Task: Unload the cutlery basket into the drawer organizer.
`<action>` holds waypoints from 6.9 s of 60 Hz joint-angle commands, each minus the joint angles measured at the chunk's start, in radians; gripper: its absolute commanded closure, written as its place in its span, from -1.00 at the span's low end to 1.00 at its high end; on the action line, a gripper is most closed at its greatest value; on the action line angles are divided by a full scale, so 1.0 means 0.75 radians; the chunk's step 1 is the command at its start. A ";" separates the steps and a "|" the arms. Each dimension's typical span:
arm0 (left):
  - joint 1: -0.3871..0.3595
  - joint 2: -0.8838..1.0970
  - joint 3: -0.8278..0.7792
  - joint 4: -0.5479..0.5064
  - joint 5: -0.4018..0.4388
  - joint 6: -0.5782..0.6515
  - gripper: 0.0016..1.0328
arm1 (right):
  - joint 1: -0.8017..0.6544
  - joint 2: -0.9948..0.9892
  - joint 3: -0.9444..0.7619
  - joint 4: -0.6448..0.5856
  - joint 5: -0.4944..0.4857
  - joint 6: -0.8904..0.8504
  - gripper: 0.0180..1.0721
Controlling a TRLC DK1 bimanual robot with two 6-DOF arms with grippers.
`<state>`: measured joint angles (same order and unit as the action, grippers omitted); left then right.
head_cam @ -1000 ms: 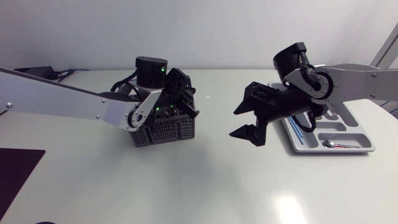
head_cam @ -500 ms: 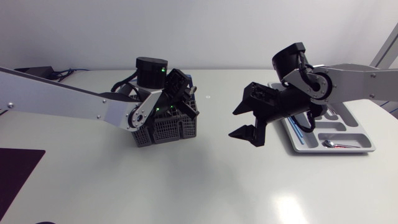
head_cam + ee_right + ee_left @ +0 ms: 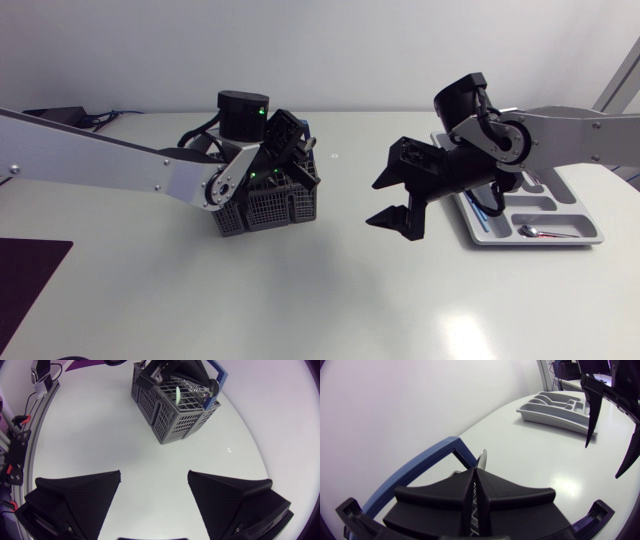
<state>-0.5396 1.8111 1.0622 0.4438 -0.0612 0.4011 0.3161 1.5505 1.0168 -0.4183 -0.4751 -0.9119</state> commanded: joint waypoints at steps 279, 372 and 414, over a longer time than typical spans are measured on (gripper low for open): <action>-0.003 -0.392 0.112 -0.532 0.200 -0.379 -0.31 | -0.841 0.146 0.062 -0.502 -0.121 -0.852 0.89; -0.084 -0.380 -0.021 -0.635 0.024 0.623 -0.68 | -1.160 0.465 0.295 -0.336 0.382 -1.337 -0.42; -0.056 -0.234 0.208 -0.909 0.059 1.099 -0.67 | -0.900 0.099 -0.016 -0.338 0.139 -1.095 -0.66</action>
<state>-0.5915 1.6089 1.1587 -0.2188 -0.0238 1.1614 -0.3851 1.6585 1.0451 -0.6590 -0.3607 -1.7592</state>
